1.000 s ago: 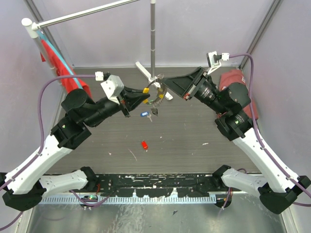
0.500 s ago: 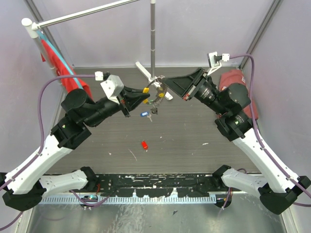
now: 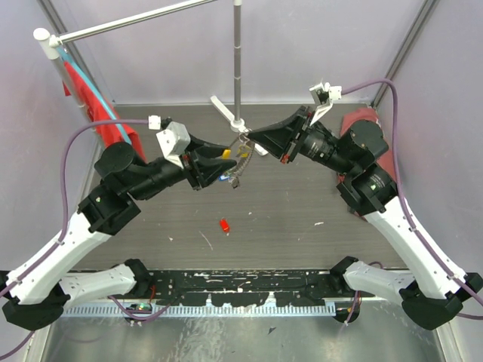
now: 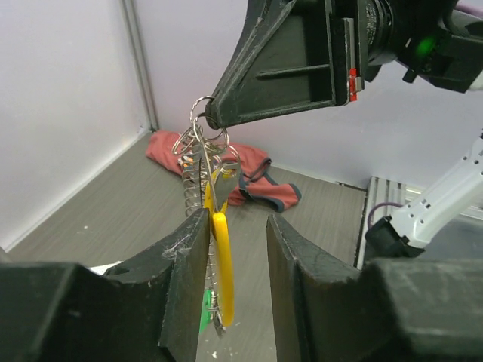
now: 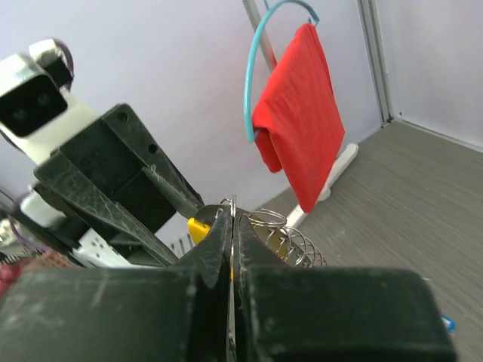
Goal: Put the keys on the keyring
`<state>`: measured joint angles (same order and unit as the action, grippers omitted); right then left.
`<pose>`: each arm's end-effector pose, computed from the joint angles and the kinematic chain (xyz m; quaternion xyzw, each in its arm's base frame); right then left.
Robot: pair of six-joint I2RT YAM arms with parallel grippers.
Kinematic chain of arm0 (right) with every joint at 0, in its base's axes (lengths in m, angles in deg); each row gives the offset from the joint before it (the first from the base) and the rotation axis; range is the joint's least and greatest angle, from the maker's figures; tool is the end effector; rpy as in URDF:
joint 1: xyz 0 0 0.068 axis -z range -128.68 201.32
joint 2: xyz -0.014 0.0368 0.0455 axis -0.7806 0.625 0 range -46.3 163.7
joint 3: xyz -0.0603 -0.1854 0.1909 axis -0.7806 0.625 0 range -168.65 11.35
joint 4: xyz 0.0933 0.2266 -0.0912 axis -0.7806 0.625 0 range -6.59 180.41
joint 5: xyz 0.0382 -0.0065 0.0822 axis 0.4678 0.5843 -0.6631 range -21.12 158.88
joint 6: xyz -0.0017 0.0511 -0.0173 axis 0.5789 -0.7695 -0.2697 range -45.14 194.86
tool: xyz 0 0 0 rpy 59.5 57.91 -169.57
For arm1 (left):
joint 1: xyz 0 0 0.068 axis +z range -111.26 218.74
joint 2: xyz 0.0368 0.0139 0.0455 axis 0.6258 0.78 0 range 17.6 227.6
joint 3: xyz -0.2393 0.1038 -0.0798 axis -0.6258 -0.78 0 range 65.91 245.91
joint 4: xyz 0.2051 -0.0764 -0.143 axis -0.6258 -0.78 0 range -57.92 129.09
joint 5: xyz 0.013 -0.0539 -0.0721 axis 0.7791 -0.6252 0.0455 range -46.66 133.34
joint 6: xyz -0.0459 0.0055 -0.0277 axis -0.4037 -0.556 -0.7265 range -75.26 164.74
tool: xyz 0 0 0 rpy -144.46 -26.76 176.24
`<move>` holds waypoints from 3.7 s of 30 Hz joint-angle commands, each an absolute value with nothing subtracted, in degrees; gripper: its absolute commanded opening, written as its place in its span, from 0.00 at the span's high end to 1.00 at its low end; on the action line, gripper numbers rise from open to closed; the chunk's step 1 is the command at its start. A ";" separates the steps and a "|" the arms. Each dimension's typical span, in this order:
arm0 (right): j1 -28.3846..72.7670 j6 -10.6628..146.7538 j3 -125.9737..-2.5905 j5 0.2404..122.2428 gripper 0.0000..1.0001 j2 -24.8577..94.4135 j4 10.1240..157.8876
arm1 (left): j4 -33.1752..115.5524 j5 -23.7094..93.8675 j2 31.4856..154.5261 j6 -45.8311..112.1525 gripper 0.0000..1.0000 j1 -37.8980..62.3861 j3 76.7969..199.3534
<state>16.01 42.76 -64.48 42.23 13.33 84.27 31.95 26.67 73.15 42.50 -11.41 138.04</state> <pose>0.1598 0.1328 0.4952 -0.1997 0.5847 0.5456 0.5661 0.1171 -0.1563 0.4765 0.3608 0.5396 -0.4173 0.6360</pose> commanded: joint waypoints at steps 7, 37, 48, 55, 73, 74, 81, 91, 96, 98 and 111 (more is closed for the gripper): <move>15.64 72.80 -72.23 32.90 0.99 11.91 99.13 | 30.03 21.17 70.51 40.72 0.45 -11.62 137.70; 15.63 96.05 -81.33 16.55 1.00 10.14 124.15 | 20.86 4.65 81.72 46.66 0.69 -11.63 151.14; 15.68 93.81 -80.41 16.28 1.00 9.46 121.31 | 20.01 3.93 84.41 47.03 0.71 -12.61 152.78; 15.68 93.07 -79.99 16.59 1.00 9.57 120.44 | 19.98 3.79 85.14 47.03 0.73 -13.92 153.44; 15.64 92.70 -79.10 19.10 0.99 9.61 120.24 | 20.08 3.98 84.84 47.38 0.68 -14.76 153.53; 15.63 92.75 -79.09 19.32 0.99 9.60 120.24 | 20.10 4.05 84.78 47.42 0.67 -14.76 153.45; 15.65 92.84 -79.09 20.10 0.99 9.03 120.48 | 19.89 5.17 83.87 48.10 0.62 -14.72 152.61; 15.63 92.70 -79.09 19.94 1.00 9.08 120.53 | 19.37 5.67 83.62 48.52 0.63 -14.75 152.62; 15.64 92.46 -79.11 19.68 0.99 9.34 120.50 | 19.77 5.25 83.95 48.03 0.63 -14.74 152.92; 15.69 92.44 -79.09 19.75 0.99 9.39 120.50 | 20.10 4.89 84.21 47.70 0.63 -14.74 152.98; 15.68 92.15 -78.57 19.27 0.99 9.95 120.15 | 21.59 3.50 85.72 46.87 0.63 -14.84 153.97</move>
